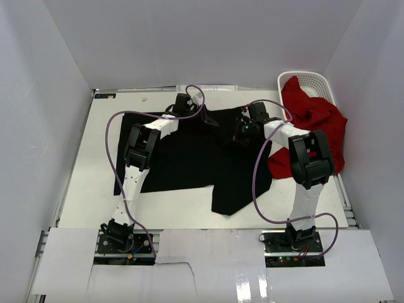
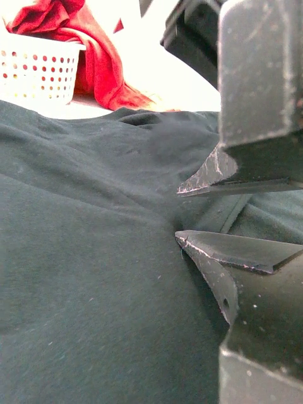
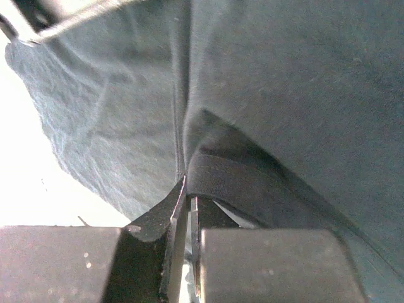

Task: Fold and stack the t-shirts
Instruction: Fold the flattened tshirt in 1/3 of the way

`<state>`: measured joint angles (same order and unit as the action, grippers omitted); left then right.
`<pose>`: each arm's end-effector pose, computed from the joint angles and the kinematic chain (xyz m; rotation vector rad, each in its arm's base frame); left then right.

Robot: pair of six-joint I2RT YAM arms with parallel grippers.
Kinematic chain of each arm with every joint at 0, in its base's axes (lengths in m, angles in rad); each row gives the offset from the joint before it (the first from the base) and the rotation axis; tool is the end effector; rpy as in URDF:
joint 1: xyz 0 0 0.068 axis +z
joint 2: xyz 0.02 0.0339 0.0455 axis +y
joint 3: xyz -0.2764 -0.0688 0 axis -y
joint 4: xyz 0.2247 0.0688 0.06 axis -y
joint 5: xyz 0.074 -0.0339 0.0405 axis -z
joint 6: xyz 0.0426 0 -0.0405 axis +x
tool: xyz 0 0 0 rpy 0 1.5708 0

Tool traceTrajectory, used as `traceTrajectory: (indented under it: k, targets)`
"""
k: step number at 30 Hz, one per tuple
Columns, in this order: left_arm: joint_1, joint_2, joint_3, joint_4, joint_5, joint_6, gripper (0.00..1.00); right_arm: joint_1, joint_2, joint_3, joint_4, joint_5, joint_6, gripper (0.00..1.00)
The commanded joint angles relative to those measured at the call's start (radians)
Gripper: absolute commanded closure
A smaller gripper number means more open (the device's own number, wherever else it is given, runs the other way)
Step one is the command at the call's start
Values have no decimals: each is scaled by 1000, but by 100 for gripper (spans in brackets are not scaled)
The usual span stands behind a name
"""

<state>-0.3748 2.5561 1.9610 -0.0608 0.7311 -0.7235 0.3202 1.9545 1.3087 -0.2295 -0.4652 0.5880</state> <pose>0.5050 -0.2292 0.1255 0.0286 2.4034 -1.3781 0.3839 0.1475 0.1964 0.1236 2.5597 0.9495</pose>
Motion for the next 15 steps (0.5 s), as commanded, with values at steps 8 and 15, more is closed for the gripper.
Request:
traceTrajectory:
  k: [8,15]
  targets:
    - [10,-76,1,-30,-32,12,60,39,-35,-5,-71,-24,12,59]
    - [10,-71,16,-37,-30,13,59,39,-97,56,-160,-1,-56,28]
